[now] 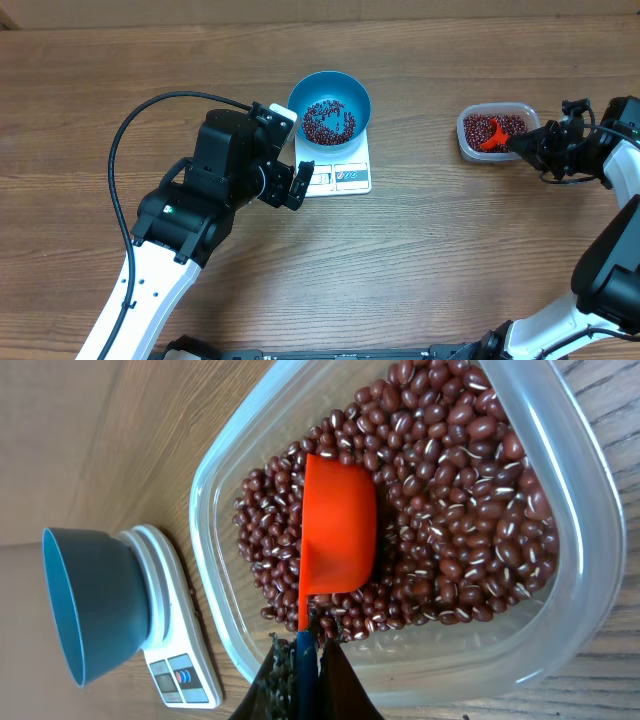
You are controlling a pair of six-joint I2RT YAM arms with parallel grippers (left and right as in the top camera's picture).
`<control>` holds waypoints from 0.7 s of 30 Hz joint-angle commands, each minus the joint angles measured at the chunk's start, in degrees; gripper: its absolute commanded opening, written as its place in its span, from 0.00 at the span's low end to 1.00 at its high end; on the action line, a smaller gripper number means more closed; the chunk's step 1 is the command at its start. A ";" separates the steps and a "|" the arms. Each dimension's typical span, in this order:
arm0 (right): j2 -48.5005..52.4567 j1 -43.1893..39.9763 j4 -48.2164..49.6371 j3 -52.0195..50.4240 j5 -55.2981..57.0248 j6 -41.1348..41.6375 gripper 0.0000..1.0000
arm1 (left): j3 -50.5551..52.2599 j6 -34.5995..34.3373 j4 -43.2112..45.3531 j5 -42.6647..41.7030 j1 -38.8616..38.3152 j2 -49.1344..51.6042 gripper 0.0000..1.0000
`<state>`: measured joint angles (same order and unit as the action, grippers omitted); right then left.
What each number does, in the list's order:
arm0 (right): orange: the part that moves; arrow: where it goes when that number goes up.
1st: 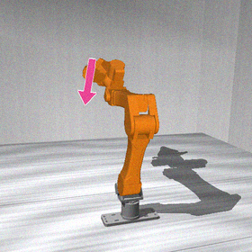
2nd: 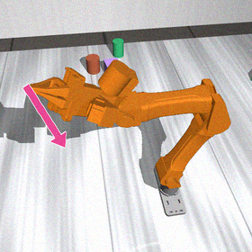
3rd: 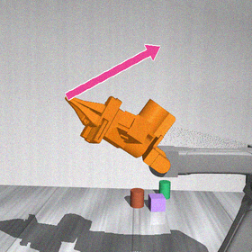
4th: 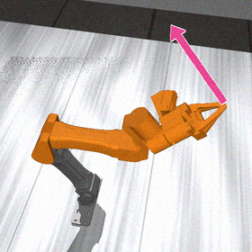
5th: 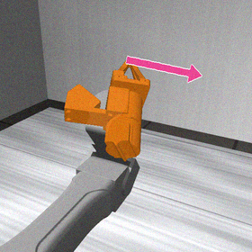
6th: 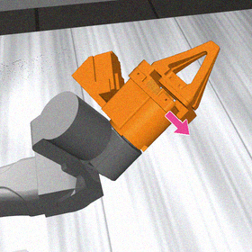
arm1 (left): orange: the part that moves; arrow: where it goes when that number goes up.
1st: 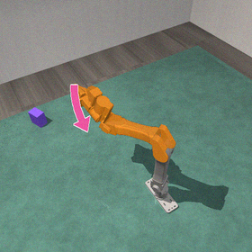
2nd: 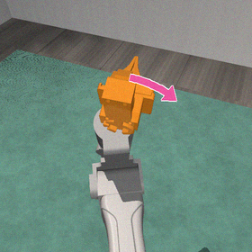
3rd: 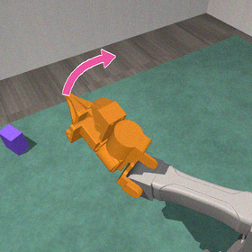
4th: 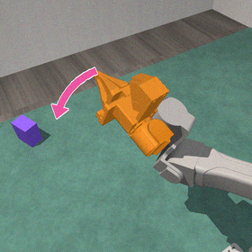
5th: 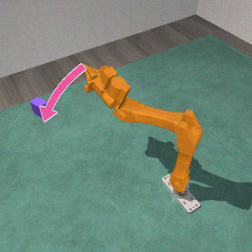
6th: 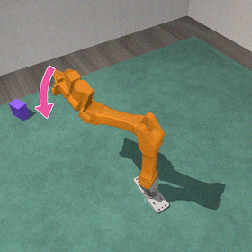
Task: Scoop item into bowl and weigh 150g on scale
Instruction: 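Scoop beans again with the red cup in the tub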
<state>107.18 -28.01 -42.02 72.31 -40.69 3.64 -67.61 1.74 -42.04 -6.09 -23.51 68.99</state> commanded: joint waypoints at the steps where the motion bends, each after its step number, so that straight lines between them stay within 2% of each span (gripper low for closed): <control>1: 2.91 0.07 0.44 0.07 1.92 1.11 0.03 | 0.02 1.07 0.04 -0.98 0.24 -0.85 1.00; 21: 3.04 -8.24 0.20 0.07 -18.34 -1.11 0.04 | 0.02 1.07 0.04 -0.98 0.24 -0.85 1.00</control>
<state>109.91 -35.57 -41.76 72.31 -54.06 3.99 -67.61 1.74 -42.04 -6.07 -23.51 68.99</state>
